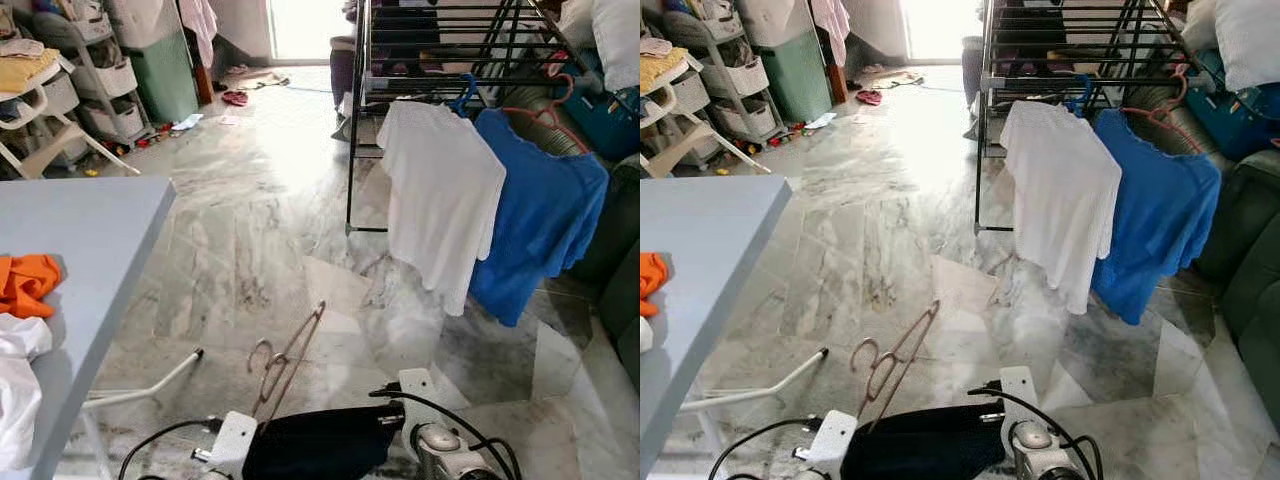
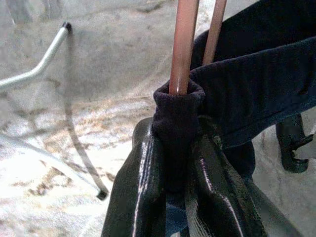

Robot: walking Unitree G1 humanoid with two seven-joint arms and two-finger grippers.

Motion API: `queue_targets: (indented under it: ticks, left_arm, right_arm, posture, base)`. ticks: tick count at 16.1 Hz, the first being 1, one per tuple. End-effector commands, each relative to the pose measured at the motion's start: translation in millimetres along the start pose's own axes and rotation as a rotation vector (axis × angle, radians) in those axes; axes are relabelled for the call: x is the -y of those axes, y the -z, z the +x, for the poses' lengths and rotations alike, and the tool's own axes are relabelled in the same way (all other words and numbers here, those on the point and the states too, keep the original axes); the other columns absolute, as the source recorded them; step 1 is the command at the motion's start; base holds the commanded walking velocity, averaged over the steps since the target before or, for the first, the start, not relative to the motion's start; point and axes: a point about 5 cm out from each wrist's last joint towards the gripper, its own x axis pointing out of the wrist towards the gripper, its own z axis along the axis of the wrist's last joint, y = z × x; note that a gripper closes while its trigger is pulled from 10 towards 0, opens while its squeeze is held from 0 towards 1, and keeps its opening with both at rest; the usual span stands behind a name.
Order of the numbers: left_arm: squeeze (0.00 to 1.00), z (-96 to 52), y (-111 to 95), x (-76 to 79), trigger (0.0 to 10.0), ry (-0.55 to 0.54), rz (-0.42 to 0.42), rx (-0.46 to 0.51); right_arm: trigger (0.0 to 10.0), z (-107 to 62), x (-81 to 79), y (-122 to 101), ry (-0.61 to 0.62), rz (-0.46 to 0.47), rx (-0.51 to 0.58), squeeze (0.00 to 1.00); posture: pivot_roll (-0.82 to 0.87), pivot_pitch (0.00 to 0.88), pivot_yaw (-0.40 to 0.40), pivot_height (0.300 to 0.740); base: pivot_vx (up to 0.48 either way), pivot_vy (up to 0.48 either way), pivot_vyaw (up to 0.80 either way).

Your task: Hang hanger

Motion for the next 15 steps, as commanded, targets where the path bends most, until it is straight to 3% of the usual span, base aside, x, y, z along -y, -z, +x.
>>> queue_targets:
  ticks: [1,2,4,5,6,12,15]
  left_arm:
    - [0.0,-4.9,21,-28.5,1.3,-0.099,-0.04,-0.084]
    - [0.0,-5.2,21,-30.0,2.5,-0.099,-0.072,-0.082]
    - [0.0,-4.9,21,-27.3,3.9,-0.098,-0.122,-0.079]
    - [0.0,-4.4,19,-25.8,7.5,-0.097,-0.133,-0.076]
    - [0.0,-4.2,19,-25.4,10.0,-0.094,-0.138,-0.074]
    - [0.0,-1.8,7,-28.9,10.0,-0.06,-0.098,-0.043]
    - [0.0,1.3,-12,-37.8,10.0,-0.073,-0.096,0.001]
  right_arm:
    - [0.0,-0.2,17.4,-3,0.075,0.03,0.014,0.0]
    - [0.0,-0.2,17.6,-3,0.077,0.031,0.009,0.0]
    - [0.0,-0.3,18.8,-2,0.085,0.021,0.005,0.0]
    - [0.0,-0.4,20.0,-2,0.093,0.019,0.002,0.0]
    - [0.0,-0.5,21.1,-1,0.1,0.018,0.0,0.0]
    - [0.0,-1.7,25.1,4,0.151,0.092,-0.007,0.0]
    - [0.0,-3.4,29.9,13,0.154,0.09,-0.027,0.0]
  posture:
    - [-0.07,0.0,0.048,0.74]
    - [-0.08,0.0,0.048,0.74]
    - [-0.08,0.0,0.05,0.74]
    - [-0.08,0.0,0.054,0.74]
    - [-0.08,0.0,0.057,0.74]
    - [-0.14,0.0,0.109,0.74]
    - [-0.14,0.0,0.115,0.74]
  base:
    - [0.0,0.0,0.0]
    - [0.0,0.0,0.0]
    - [0.0,0.0,0.0]
    - [0.0,0.0,0.0]
    - [0.0,0.0,0.0]
    - [0.0,0.0,0.0]
    - [0.0,0.0,0.0]
